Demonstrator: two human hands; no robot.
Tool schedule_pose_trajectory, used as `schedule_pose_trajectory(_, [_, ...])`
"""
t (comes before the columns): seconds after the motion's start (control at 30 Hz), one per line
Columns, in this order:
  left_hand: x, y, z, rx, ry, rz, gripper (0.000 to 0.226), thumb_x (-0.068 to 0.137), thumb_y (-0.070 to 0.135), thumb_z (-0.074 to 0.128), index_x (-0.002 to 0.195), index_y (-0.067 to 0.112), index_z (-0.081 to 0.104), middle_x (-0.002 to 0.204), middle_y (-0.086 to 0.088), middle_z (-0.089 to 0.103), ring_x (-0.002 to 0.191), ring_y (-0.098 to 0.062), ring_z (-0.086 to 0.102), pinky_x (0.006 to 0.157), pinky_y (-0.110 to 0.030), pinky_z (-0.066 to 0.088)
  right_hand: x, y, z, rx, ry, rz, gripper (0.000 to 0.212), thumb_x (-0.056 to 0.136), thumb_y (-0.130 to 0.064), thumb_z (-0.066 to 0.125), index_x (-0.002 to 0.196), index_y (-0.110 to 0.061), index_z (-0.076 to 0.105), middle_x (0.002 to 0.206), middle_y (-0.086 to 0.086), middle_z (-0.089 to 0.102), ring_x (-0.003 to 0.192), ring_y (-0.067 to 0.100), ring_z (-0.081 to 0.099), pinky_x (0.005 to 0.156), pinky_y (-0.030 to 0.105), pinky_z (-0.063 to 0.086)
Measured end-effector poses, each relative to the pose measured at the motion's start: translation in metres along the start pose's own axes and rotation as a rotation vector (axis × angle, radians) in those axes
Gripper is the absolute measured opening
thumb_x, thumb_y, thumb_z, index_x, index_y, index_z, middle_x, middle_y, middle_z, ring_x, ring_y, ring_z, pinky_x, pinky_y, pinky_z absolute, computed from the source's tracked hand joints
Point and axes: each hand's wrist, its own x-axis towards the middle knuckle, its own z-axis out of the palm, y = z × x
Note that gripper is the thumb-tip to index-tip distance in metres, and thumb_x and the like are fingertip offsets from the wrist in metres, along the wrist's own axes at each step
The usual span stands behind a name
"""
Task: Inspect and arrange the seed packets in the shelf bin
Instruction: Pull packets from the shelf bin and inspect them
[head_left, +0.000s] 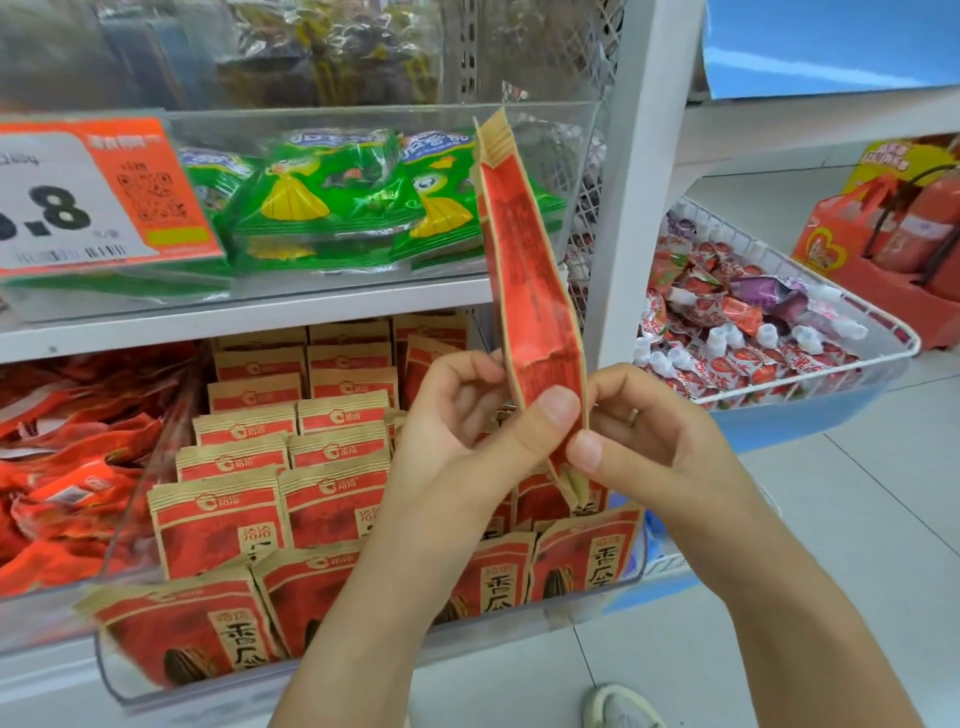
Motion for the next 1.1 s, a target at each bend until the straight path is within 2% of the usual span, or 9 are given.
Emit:
schedule_pose_trajectory(0.1, [0.001, 0.000, -0.002, 0.020, 0.018, -0.004, 0.093, 0.051, 0.062, 0.085, 0.117, 0.003, 0.054, 0.111, -0.008, 0.071, 0.112, -0.027, 0.064, 0.096, -0.040, 0.051, 0.000, 0.002, -0.006, -0.072, -0.053, 0.022, 0.046, 0.058, -0.025, 0.080, 0.094, -0.008, 0.057, 0.099, -0.018, 0.071, 0.092, 0.006, 0.069, 0.083, 0.017, 0.050])
schedule_pose_trajectory(0.2, [0.002, 0.000, -0.004, 0.028, 0.006, -0.027, 0.098, 0.048, 0.065, 0.085, 0.117, 0.002, 0.055, 0.111, -0.010, 0.071, 0.110, -0.028, 0.065, 0.096, -0.039, 0.051, 0.000, 0.007, -0.010, -0.089, -0.063, 0.014, 0.042, 0.058, -0.021, 0.082, 0.092, -0.011, 0.060, 0.108, -0.014, 0.070, 0.101, 0.011, 0.068, 0.090, 0.022, 0.050])
schedule_pose_trajectory(0.27, [0.003, -0.001, -0.005, 0.069, -0.017, -0.043, 0.084, 0.054, 0.053, 0.087, 0.115, 0.004, 0.057, 0.113, -0.014, 0.069, 0.110, -0.031, 0.064, 0.097, -0.043, 0.052, -0.001, 0.008, -0.012, -0.052, -0.074, 0.009, 0.034, 0.059, -0.019, 0.081, 0.088, -0.017, 0.063, 0.107, -0.013, 0.070, 0.098, 0.010, 0.068, 0.088, 0.021, 0.050])
schedule_pose_trajectory(0.37, [0.003, -0.002, -0.005, 0.125, -0.030, -0.059, 0.053, 0.066, 0.038, 0.068, 0.112, 0.012, 0.061, 0.114, -0.016, 0.068, 0.109, -0.035, 0.064, 0.098, -0.054, 0.050, -0.001, 0.007, -0.016, -0.010, -0.071, 0.020, 0.026, 0.061, -0.019, 0.080, 0.083, -0.024, 0.068, 0.107, -0.010, 0.070, 0.094, 0.013, 0.070, 0.084, 0.023, 0.052])
schedule_pose_trajectory(0.53, [0.003, 0.000, -0.003, 0.094, -0.042, -0.078, 0.089, 0.047, 0.069, 0.081, 0.115, 0.015, 0.063, 0.116, -0.011, 0.069, 0.111, -0.032, 0.064, 0.098, -0.053, 0.049, -0.002, 0.005, -0.018, -0.025, -0.080, -0.001, 0.014, 0.069, -0.022, 0.075, 0.082, -0.026, 0.070, 0.113, -0.007, 0.069, 0.097, 0.014, 0.069, 0.082, 0.023, 0.053])
schedule_pose_trajectory(0.63, [0.003, 0.002, -0.002, 0.013, -0.048, -0.062, 0.096, 0.052, 0.066, 0.081, 0.121, 0.005, 0.059, 0.118, -0.016, 0.068, 0.114, -0.036, 0.062, 0.103, -0.055, 0.045, -0.003, 0.006, -0.019, -0.041, -0.068, -0.018, 0.010, 0.072, -0.022, 0.074, 0.082, -0.024, 0.072, 0.112, -0.008, 0.070, 0.097, 0.012, 0.069, 0.080, 0.023, 0.053])
schedule_pose_trajectory(0.77, [0.002, 0.001, 0.000, -0.044, -0.045, -0.052, 0.096, 0.053, 0.060, 0.085, 0.121, -0.001, 0.056, 0.116, -0.018, 0.068, 0.114, -0.038, 0.062, 0.104, -0.053, 0.046, -0.004, 0.007, -0.021, -0.106, -0.048, -0.013, 0.019, 0.068, -0.028, 0.080, 0.084, -0.024, 0.070, 0.114, -0.008, 0.070, 0.100, 0.015, 0.070, 0.086, 0.024, 0.053])
schedule_pose_trajectory(1.03, [0.001, 0.002, 0.004, -0.059, -0.028, -0.054, 0.083, 0.056, 0.058, 0.084, 0.115, 0.006, 0.058, 0.110, -0.012, 0.070, 0.103, -0.024, 0.066, 0.089, -0.034, 0.054, -0.004, 0.007, -0.026, -0.198, -0.084, 0.037, 0.044, 0.059, -0.028, 0.083, 0.097, -0.023, 0.060, 0.111, -0.015, 0.068, 0.106, 0.013, 0.067, 0.095, 0.029, 0.051])
schedule_pose_trajectory(1.1, [0.001, 0.005, 0.003, -0.078, -0.050, -0.067, 0.082, 0.061, 0.056, 0.082, 0.122, 0.007, 0.057, 0.113, -0.010, 0.071, 0.104, -0.030, 0.067, 0.088, -0.039, 0.055, -0.004, 0.004, -0.026, -0.132, -0.062, 0.019, 0.053, 0.055, -0.035, 0.088, 0.101, -0.029, 0.061, 0.111, -0.012, 0.069, 0.104, 0.014, 0.068, 0.092, 0.027, 0.051])
